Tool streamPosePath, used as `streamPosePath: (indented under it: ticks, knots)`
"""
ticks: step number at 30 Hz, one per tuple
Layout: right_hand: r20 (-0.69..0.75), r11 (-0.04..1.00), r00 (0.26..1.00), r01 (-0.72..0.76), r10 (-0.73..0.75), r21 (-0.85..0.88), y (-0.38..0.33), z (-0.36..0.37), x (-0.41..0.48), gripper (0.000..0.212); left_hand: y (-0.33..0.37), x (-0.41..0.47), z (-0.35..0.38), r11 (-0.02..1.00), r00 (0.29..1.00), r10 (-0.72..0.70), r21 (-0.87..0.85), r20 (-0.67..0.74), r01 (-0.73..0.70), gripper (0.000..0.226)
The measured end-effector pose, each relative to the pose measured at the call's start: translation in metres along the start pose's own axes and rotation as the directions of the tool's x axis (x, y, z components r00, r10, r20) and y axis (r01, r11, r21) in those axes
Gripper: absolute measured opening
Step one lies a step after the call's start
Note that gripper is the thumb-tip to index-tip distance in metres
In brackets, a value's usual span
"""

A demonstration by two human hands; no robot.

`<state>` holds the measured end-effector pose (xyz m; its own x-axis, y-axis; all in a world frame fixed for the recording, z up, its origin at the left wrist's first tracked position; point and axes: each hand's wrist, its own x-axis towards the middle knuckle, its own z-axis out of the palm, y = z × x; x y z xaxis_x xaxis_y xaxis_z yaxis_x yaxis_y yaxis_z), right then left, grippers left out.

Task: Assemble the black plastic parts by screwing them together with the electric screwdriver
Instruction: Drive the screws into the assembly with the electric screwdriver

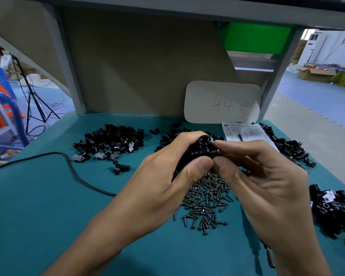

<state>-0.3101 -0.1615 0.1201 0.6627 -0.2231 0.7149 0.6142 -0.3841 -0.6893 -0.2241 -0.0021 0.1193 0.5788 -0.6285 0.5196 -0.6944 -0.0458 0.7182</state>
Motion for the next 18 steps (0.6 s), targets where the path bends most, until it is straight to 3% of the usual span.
streamPosePath:
  ticks: [18]
  knots:
    - [-0.010, 0.990, 1.000, 0.021, -0.023, -0.140, -0.0050, 0.0008, -0.0001, 0.019, -0.0004, -0.0014, 0.0031, 1.000, 1.000, 0.020, -0.016, 0.009, -0.020, 0.029]
